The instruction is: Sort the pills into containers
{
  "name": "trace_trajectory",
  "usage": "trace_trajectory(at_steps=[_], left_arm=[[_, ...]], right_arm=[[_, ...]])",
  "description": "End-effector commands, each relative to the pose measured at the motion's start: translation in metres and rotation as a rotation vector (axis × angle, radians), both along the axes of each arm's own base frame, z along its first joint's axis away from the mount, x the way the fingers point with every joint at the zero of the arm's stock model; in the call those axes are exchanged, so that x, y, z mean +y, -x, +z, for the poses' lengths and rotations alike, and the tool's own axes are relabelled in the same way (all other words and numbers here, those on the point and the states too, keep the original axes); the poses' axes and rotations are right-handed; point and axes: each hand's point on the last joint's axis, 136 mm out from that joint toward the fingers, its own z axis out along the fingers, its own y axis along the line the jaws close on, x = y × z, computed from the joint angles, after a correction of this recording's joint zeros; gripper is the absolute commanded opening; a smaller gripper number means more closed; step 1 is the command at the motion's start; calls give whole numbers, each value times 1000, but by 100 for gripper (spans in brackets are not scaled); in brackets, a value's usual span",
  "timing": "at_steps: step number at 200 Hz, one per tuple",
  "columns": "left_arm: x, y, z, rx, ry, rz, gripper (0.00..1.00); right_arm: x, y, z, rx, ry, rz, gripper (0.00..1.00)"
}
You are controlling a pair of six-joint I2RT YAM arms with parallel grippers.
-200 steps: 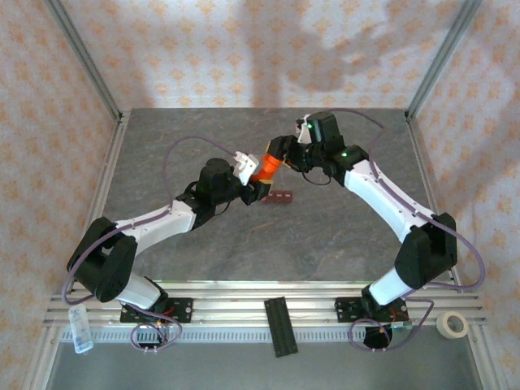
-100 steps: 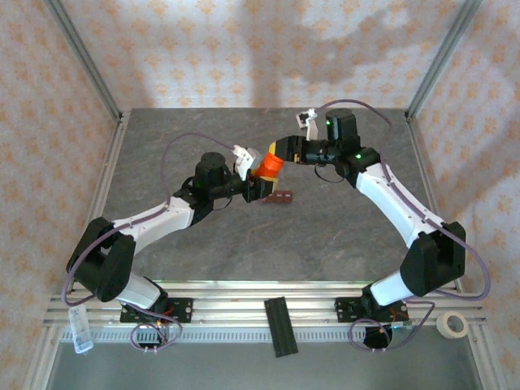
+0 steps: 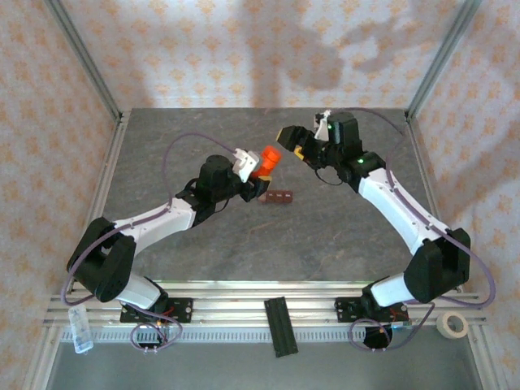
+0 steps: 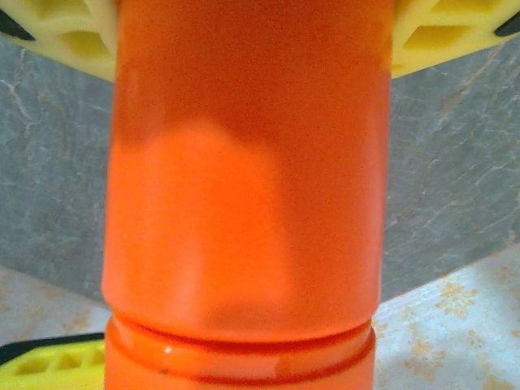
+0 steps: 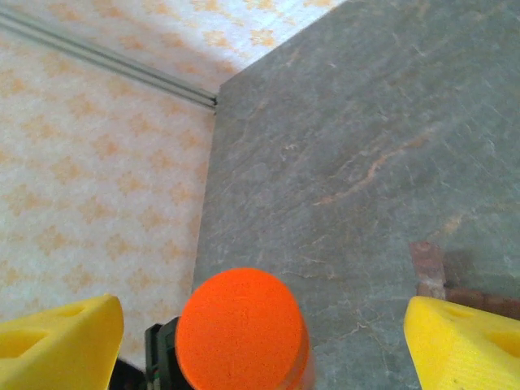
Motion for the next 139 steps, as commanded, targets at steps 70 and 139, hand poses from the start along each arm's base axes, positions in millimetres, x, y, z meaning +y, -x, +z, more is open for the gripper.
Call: trace_trajectory(at_steps=[70,139], left_arm=[[-6,-4,9,-67,-43,5,0],[-12,-4,10,-60,-32,-7,0]], right_arm=[[28,0,-16,69,-11,-2,85],[40,3,-14,71,-27,40,67]])
